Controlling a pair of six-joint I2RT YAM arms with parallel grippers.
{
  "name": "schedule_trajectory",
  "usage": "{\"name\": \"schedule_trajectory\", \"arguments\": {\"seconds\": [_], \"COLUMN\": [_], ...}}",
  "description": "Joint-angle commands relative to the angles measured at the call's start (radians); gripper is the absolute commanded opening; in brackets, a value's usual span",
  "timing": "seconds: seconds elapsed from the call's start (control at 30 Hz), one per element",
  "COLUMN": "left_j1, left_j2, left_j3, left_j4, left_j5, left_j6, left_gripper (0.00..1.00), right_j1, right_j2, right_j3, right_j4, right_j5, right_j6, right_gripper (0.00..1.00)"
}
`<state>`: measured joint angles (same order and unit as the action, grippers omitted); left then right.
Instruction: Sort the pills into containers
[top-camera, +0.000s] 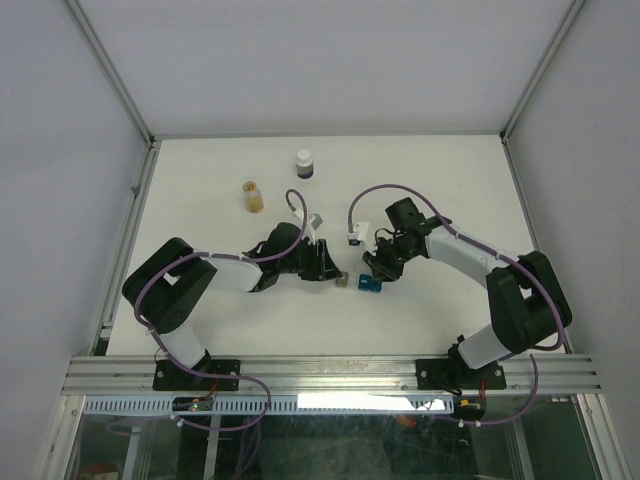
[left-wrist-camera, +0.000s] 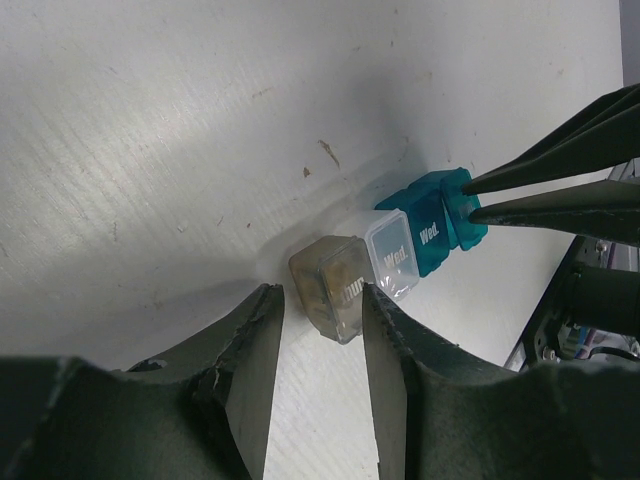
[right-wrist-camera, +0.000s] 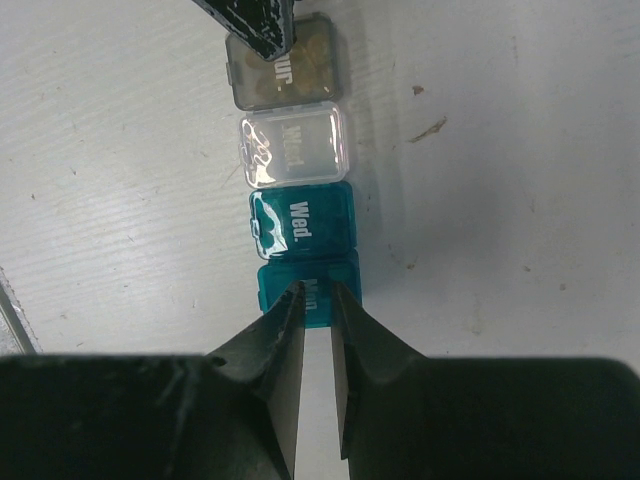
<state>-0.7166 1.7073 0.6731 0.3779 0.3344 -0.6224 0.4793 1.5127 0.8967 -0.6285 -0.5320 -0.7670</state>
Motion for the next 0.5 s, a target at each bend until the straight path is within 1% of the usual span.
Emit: {"name": "schedule_trajectory", "arguments": {"seconds": [0.0,0.17,0.27,0.47], "left_j1": [-0.016,-0.025,-0.029,-0.03], "left_j2": [0.014,0.02,0.017,0.024], "left_j3": [0.055,0.069,0.064,0.067], "left_j4": [-0.033,-0.064,-0.07,-0.077], "left_j5": [0.005,-0.003,-0.003,0.003], "left_j6": [-0.008,0.001,-0.002,-0.005], "left_gripper": [0.37,0.34,0.31,0.3], "right_j1": [0.004,0.006,0.008,0.011], "right_j2": [0.004,-0.016,-0.029,-0.06], "right_j3": [0.03,0.034,0.034,0.039], "right_j4": [0.026,0.027,0.032,0.028], "right_j5": [0.011,0.009,0.013,0.016], "right_j6": [0.02,0.027,0.029,0.031], "right_gripper": [0.19,0.19,0.19,0.19]}}
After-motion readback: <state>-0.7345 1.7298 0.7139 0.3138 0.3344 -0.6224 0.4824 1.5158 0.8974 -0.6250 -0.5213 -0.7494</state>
